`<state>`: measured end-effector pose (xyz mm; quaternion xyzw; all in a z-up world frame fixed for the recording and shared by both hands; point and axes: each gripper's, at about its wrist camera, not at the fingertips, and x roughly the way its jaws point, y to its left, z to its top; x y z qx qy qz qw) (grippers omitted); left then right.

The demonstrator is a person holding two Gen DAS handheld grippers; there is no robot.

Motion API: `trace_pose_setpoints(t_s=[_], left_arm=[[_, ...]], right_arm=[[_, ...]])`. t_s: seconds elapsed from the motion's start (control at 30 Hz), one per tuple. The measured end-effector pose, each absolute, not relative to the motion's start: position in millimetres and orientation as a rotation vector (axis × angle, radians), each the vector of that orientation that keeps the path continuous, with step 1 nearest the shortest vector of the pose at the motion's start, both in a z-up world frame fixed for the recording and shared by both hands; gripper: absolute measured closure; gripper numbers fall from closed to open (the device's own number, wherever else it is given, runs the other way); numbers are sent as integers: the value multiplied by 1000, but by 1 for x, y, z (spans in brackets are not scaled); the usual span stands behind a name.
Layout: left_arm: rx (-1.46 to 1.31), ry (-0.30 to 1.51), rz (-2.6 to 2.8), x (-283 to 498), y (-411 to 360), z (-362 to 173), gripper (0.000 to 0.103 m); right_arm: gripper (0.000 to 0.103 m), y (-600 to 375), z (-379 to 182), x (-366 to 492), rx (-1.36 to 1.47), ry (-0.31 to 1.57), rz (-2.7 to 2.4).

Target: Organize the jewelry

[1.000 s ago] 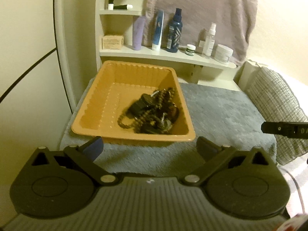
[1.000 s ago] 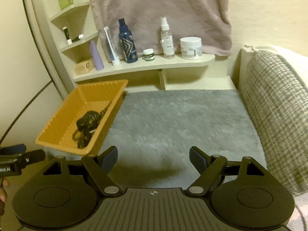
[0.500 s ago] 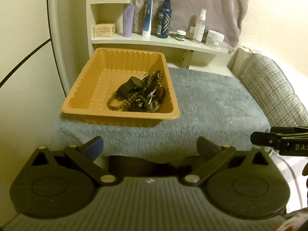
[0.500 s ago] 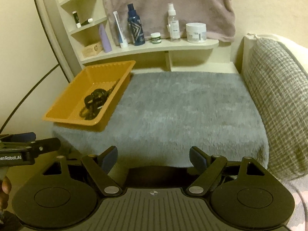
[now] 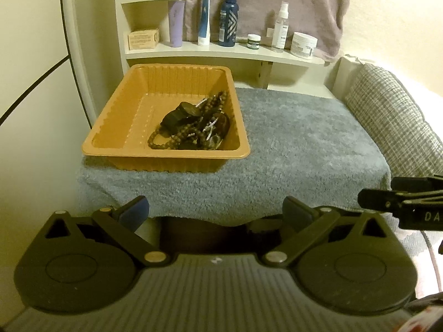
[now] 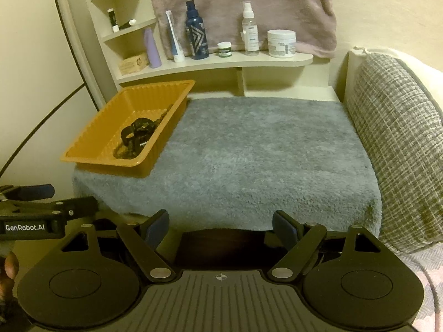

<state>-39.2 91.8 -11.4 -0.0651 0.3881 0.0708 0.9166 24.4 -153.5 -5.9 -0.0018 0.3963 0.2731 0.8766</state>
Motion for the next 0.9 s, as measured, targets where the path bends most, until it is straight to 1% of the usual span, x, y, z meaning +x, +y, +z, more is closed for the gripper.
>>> trace_pose_setpoints(t_s=[0.9], left_arm=[[-117,783,131,-39,87,-9,1]], right_arm=[[22,-155,-3,26,-8,813,567]])
